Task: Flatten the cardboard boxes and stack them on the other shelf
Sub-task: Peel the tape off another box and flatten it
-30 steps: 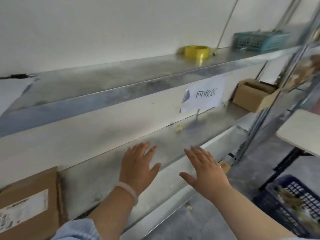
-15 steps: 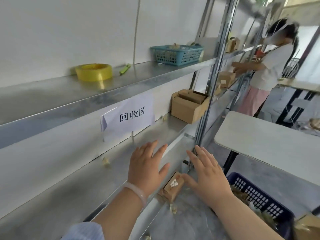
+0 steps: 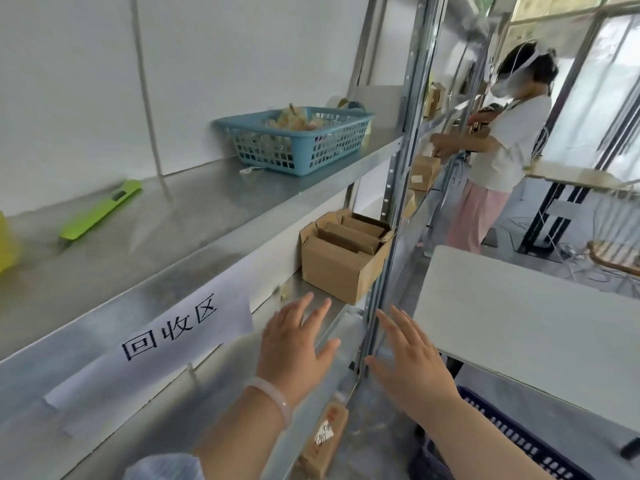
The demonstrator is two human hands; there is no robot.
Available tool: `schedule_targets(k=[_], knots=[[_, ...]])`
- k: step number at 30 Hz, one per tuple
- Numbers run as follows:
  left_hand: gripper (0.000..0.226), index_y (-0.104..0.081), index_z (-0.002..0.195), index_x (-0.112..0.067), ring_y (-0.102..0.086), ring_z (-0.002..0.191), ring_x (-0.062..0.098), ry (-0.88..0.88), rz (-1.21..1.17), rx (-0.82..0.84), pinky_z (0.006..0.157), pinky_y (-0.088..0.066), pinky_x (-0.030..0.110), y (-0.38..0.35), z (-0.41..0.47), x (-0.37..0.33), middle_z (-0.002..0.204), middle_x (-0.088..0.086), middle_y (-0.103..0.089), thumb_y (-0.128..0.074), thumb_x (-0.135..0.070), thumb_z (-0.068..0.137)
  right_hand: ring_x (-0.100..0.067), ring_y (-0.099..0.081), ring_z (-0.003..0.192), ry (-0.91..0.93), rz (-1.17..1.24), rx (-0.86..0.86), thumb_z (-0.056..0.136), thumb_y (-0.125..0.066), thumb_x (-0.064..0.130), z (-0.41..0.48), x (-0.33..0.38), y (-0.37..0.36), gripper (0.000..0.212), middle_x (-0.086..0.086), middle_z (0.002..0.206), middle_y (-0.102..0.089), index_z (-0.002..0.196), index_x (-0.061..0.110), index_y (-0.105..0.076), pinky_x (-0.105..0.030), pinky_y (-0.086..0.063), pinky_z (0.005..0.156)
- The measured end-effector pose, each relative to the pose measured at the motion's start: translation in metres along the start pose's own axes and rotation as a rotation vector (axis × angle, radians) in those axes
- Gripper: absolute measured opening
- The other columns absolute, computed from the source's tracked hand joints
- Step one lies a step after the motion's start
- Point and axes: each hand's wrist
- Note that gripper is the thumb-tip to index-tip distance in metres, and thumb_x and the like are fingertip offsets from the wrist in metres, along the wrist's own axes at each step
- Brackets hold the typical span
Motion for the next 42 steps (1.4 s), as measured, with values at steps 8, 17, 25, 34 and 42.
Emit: schedule_targets(k=[8, 17, 25, 34, 42], knots=[[0.069, -0.022, 0.147, -0.042, -0.020, 0.142, 0.013, 0.092, -0.021, 0.106, 0.113, -0.019, 0.031, -0.068, 0.062, 0.002, 0.155, -0.009, -0.024, -0.022, -0.070, 0.084, -0.011, 0.001, 0.148, 0.015, 0.086, 0.118, 0.094, -0.044, 0.057, 0.106, -0.045, -0.011, 0.077, 0.012, 0.162, 0.002, 0.153, 0.036, 0.001, -0.031, -0.006, 0.119], [0.067, -0.019, 0.149, -0.040, -0.013, 0.144, 0.011, 0.461, -0.205, 0.096, 0.113, -0.015, 0.029, -0.134, 0.159, -0.011, 0.157, -0.011, -0.018, -0.046, -0.058, 0.090, -0.014, 0.008, 0.148, 0.240, 0.062, 0.192, 0.095, -0.042, 0.054, 0.259, -0.100, -0.016, 0.079, 0.007, 0.162, 0.004, 0.153, 0.030, 0.006, -0.034, 0.004, 0.116], [0.075, -0.017, 0.151, -0.029, -0.025, 0.141, 0.014, 0.833, -0.524, -0.010, 0.116, -0.024, 0.037, -0.164, 0.187, -0.022, 0.154, -0.005, -0.027, -0.055, -0.050, 0.090, -0.022, 0.012, 0.148, 0.657, -0.220, 0.127, 0.089, -0.016, 0.059, 0.291, -0.110, -0.031, 0.071, 0.001, 0.159, -0.024, 0.148, 0.025, -0.034, -0.048, 0.012, 0.118], [0.079, -0.024, 0.148, -0.030, -0.056, 0.115, 0.011, 1.058, -0.718, -0.197, 0.095, -0.050, 0.037, -0.158, 0.199, -0.022, 0.138, -0.004, -0.049, -0.062, -0.054, 0.083, 0.007, -0.039, 0.122, 0.583, 0.501, 0.426, 0.096, -0.041, 0.018, 0.285, -0.089, -0.037, 0.042, 0.016, 0.138, -0.049, 0.132, 0.035, -0.054, -0.005, -0.024, 0.102], [0.072, -0.047, 0.131, -0.038, -0.067, 0.097, 0.015, 1.102, -0.879, -0.315, 0.083, -0.057, 0.040, -0.149, 0.174, -0.019, 0.113, -0.008, -0.068, -0.078, -0.038, 0.065, -0.006, -0.056, 0.116, 0.221, 0.953, 0.707, 0.094, -0.046, 0.004, 0.283, -0.080, -0.048, 0.044, 0.020, 0.113, -0.063, 0.107, 0.044, -0.056, -0.019, -0.053, 0.088]])
Point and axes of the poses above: each hand's wrist, its own z-axis towards the middle knuckle, its own y-axis out of the back of the hand, x = y × z
